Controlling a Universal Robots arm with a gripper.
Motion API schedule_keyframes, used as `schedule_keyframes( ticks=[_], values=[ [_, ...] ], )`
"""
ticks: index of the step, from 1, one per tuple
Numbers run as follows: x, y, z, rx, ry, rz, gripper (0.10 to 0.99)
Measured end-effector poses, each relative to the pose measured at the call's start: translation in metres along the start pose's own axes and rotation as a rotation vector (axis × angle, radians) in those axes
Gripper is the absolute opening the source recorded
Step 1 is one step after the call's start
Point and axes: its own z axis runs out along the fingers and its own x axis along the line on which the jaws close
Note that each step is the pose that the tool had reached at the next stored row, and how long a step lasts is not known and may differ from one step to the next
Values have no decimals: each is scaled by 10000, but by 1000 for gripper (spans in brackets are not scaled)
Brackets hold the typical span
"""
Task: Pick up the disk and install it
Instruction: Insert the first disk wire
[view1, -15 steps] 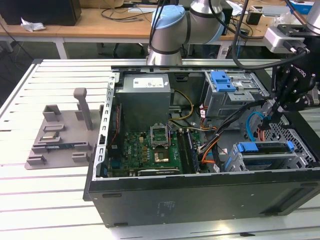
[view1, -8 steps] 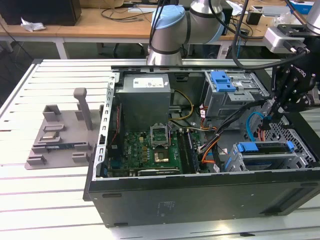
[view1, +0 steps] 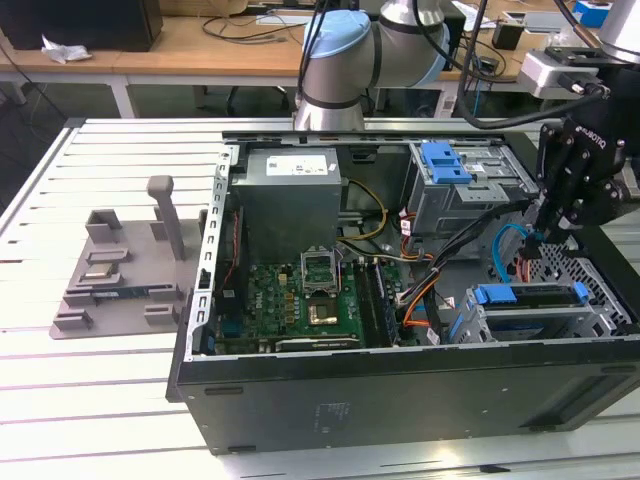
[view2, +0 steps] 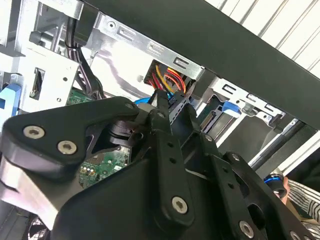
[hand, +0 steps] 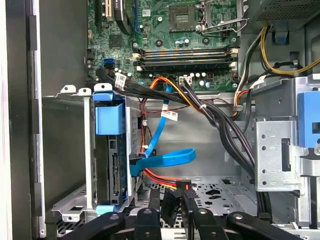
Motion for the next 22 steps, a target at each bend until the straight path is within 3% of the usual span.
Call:
schedule_keyframes(
  ticks=[2,8,9,10,11,13,15,17,19,22],
  values=[
    [0,0,0,0,1,0,165],
    [5,7,1,0,-1,0,165],
    [15,20,2,-1,-33,-1,165],
    [31,35,3,-4,-137,-2,165],
    [50,55,6,-10,-313,-4,165],
    [89,75,10,-18,-578,-8,165],
    [134,84,15,-24,-761,-10,165],
    [195,86,21,-26,-828,-11,165],
    [350,86,36,-27,-862,-12,165],
    [448,92,46,-27,-877,-12,165]
  ],
)
